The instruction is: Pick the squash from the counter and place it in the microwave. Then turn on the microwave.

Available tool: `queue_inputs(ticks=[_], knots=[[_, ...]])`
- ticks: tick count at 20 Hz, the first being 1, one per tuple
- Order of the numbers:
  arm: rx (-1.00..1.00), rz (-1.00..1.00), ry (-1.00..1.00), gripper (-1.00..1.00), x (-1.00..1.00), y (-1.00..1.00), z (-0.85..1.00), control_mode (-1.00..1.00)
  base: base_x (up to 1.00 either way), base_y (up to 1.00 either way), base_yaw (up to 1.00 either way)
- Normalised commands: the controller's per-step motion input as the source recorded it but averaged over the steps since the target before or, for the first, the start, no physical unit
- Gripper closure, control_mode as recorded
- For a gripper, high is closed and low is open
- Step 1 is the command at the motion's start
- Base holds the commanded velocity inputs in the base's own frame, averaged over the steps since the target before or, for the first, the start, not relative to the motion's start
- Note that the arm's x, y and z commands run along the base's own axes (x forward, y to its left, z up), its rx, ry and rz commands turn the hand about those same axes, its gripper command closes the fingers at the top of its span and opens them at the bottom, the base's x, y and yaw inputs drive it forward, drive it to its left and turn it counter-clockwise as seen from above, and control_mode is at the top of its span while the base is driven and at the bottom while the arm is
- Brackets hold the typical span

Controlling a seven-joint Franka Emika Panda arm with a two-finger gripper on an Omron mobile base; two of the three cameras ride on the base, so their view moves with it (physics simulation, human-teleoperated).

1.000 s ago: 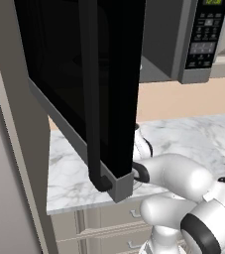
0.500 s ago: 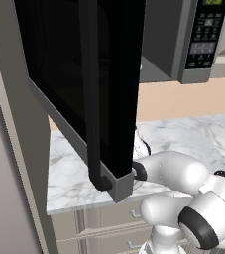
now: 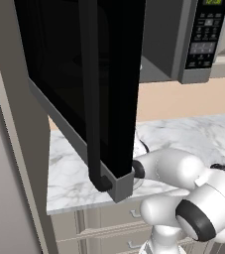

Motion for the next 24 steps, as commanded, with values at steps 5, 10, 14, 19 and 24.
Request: queue_inputs(ticks=[5, 10, 14, 19, 24], knots=[[0.00, -0.02, 0.01, -1.00, 0.03, 0.00, -0.09, -1.00, 0.00, 0.00, 0.00], [0.00, -0.02, 0.00, -1.00, 0.04, 0.00, -0.09, -1.00, 0.00, 0.00, 0.00], [0.00, -0.02, 0.00, -1.00, 0.06, 0.00, -0.08, -1.00, 0.00, 0.00, 0.00], [0.00, -0.03, 0.00, -1.00, 0.05, 0.01, -0.10, -1.00, 0.00, 0.00, 0.00], [0.00, -0.05, 0.01, -1.00, 0.00, 0.00, -0.18, -1.00, 0.00, 0.00, 0.00]])
